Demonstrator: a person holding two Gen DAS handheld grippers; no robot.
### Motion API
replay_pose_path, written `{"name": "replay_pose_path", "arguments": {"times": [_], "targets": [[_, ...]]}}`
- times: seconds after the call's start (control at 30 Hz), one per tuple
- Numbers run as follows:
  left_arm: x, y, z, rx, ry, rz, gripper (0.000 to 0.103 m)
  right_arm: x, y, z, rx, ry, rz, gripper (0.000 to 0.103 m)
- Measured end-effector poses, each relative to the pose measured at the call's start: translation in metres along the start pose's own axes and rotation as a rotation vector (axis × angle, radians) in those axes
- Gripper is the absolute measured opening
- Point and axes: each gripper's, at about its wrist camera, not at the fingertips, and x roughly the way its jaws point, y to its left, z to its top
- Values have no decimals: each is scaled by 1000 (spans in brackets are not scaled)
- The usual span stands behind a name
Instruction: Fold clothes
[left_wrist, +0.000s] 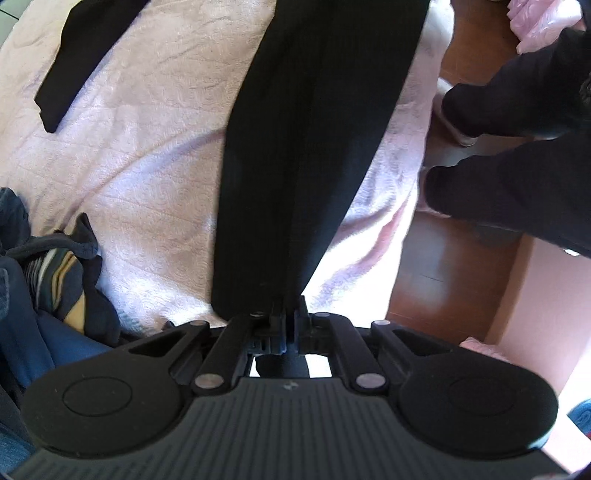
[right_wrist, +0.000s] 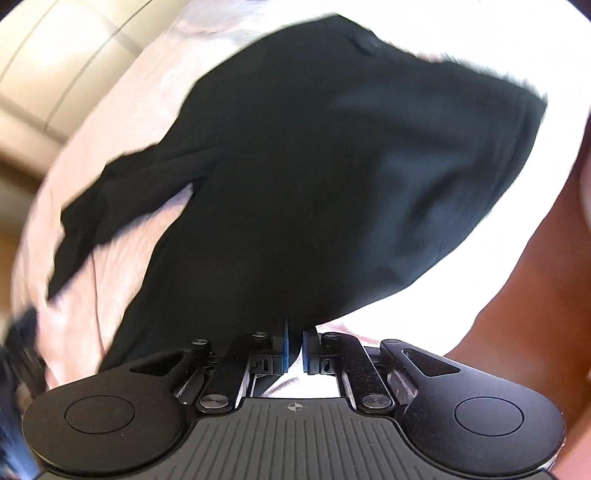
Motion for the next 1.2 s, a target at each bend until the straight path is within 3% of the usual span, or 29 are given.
{"name": "replay_pose_path", "arguments": {"times": [0.07,0.13,0.17,0.2,0.27,0.33,0.43,0.57,0.67,0.77,0.87,1.03,1.2], "targets": [[16,-10,3,3,18,-7,5,3,8,3,-50,29,-24,5],[38,-27,3,32,73,-50,15,18,11,0,-54,70,-56,7],[44,-37,1,63,101,-77,19,22,14,-3,-65,89,-94,18],[45,-45,-3,85,117,-94,27,24,18,-5,-79,106,-137,39],[39,-50,-11,85,128,-116,28,23,28,-11,-121,123,-216,54],[28,-43,-19,35,118,-133,29,12,42,-16,-188,107,-275,54],[11,-12,-23,-139,35,-121,33,-3,80,-24,-352,38,-236,54],[20,24,-9,-255,-65,-14,37,20,151,-36,-588,44,-11,54],[55,36,10,-251,-72,50,37,59,203,-48,-723,80,155,54],[86,42,19,-240,-60,75,40,106,245,-58,-828,147,231,54],[88,42,17,-208,-59,100,39,146,269,-50,-895,209,199,54],[45,61,21,-185,-138,193,39,117,278,-14,-945,82,157,54],[32,108,80,-111,-266,376,39,105,258,16,-971,5,-8,54]]}}
